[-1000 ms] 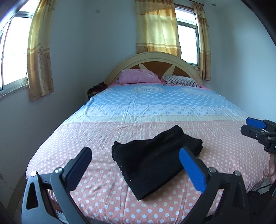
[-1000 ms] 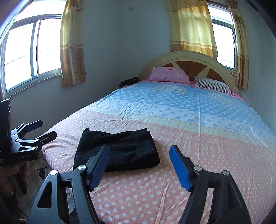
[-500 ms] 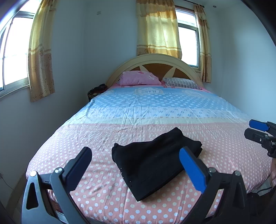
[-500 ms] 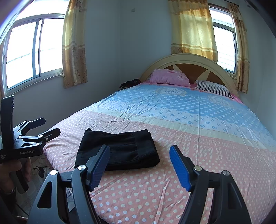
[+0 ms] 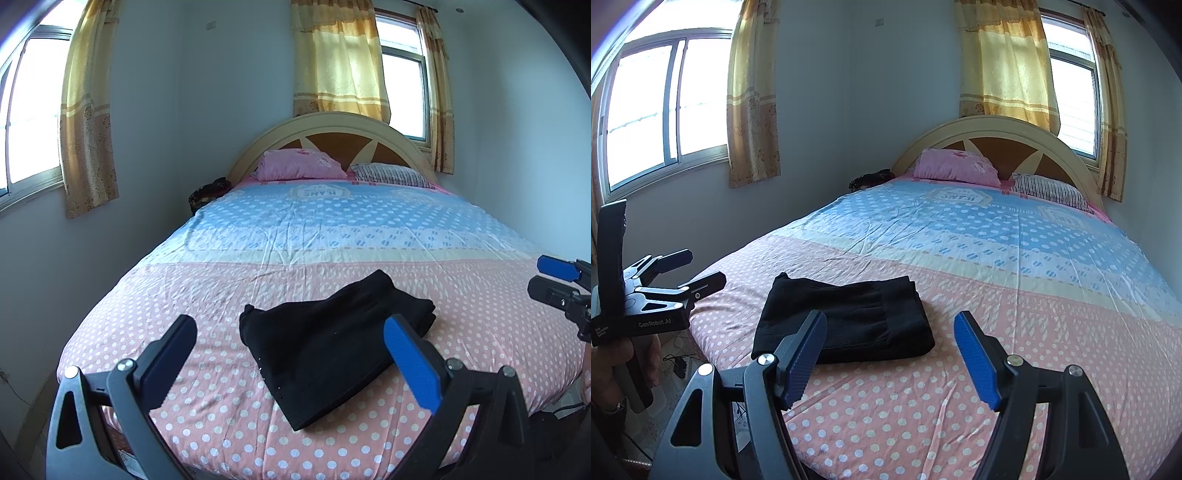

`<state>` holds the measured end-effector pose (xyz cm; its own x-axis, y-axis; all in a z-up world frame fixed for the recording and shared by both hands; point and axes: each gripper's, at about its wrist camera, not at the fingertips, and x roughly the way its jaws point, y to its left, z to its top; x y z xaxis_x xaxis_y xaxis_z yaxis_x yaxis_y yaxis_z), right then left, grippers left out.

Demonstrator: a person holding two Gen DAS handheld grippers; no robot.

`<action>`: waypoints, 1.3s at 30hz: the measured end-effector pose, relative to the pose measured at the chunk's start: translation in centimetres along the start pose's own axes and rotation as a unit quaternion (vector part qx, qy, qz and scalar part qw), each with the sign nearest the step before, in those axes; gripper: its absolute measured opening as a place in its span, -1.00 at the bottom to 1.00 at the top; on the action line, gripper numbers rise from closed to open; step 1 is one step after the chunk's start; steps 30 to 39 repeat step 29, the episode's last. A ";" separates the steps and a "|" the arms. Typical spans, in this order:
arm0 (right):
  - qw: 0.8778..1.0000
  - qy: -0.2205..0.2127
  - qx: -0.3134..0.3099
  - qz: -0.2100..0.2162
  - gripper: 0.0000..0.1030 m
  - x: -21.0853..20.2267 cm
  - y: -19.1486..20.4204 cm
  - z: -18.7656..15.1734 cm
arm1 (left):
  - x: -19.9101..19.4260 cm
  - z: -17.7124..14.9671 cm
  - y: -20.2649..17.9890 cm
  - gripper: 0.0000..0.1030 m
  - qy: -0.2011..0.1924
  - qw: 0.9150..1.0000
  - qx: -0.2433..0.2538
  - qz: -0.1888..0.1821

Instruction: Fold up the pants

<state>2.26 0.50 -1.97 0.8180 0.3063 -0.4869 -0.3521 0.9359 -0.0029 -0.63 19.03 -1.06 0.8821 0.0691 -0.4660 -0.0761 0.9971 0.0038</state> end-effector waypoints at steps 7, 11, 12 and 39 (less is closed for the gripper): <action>1.000 -0.004 -0.005 -0.003 0.41 -0.2 0.1 -0.2 | -0.7 0.4 -0.6 1.00 -0.020 1.000 0.005 0.000; 1.000 -0.004 -0.006 -0.003 0.41 -0.2 0.1 -0.3 | -0.5 0.4 -0.6 1.00 -0.015 1.000 -0.003 -0.001; 1.000 -0.004 -0.006 -0.003 0.41 -0.2 0.1 -0.3 | -0.4 0.3 -0.6 1.00 -0.015 1.000 -0.003 0.004; 1.000 0.006 0.001 -0.005 0.41 0.4 -0.4 -1.3 | 0.5 -0.8 -1.5 1.00 -0.006 1.000 0.018 0.024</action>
